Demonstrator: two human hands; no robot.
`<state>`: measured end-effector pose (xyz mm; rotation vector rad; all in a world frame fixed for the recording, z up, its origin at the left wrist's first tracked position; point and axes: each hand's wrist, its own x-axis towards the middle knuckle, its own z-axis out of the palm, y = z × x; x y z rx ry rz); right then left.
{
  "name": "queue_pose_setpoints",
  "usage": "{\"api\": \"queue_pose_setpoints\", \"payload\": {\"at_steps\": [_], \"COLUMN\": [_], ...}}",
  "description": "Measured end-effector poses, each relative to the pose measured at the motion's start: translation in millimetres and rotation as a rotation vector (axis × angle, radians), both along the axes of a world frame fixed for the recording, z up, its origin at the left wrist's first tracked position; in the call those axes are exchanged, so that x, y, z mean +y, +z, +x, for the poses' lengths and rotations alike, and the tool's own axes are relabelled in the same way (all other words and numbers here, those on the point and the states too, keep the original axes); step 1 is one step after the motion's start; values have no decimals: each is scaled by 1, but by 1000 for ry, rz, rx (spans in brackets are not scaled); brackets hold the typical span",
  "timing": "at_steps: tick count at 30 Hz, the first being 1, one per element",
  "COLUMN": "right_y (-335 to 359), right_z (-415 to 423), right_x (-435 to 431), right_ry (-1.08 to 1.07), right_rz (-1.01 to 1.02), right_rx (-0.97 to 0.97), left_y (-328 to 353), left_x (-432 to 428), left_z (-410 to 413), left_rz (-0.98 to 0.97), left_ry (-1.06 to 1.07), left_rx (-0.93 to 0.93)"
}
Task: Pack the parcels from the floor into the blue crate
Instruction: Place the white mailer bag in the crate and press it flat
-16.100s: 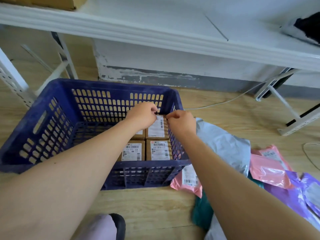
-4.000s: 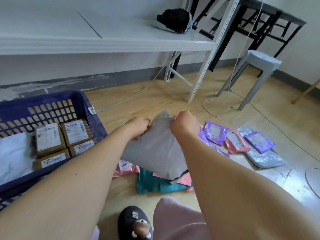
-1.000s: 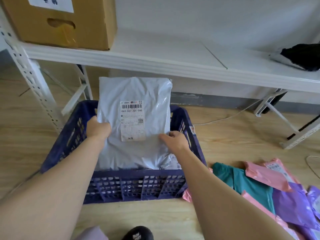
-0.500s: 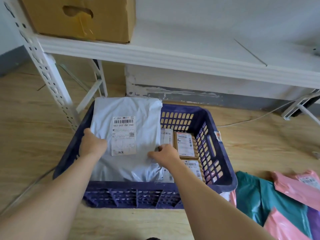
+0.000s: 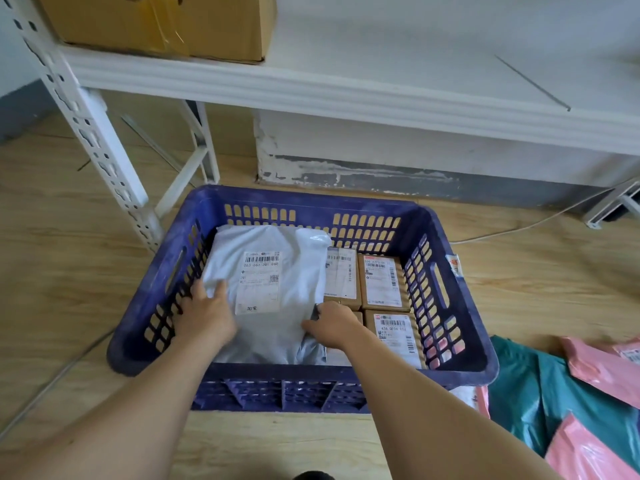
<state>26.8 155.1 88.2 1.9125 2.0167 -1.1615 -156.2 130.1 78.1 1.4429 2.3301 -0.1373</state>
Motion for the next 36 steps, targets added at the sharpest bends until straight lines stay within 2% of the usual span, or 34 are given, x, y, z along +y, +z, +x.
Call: {"api": "queue_pose_setpoints", "payload": {"at_steps": [2,4,7,10,12,13,16,19,29,36], "right_y": [-1,-7,-16,-18,-17,-18,-24,-29,-28,-29], "right_z": [1,1,0,0,-2,-4,-9,-8,-2,7], "right_x": [-1,1,7,11,12,13,15,18,26,23], "right_ry": [70,98,148,67,5,44,241,305,420,341], "right_rz": [-5,-68,-98,175,360,389,224,62,-27,38], "right_rx": [-3,-8,-98,-198,-199,-177,-107,-129,-199,-130], "left_y": [-1,1,0,-7,-10,-11,-16,-20,-38,-33], "left_x": [3,11,21,24,26,27,30,30,36,37], "left_z": [1,5,19,29,32,34,38,39,33,35], "left_rz": [54,48,-133,-265,-291,-303,-352,-390,-450,-453], "left_ry": [-93,-217,-317,-346,-328,-320,-309,-319,-333,-333], "left_rx": [30,-36,-150,-116,-96,-91,-97,-82,-64,-19]}}
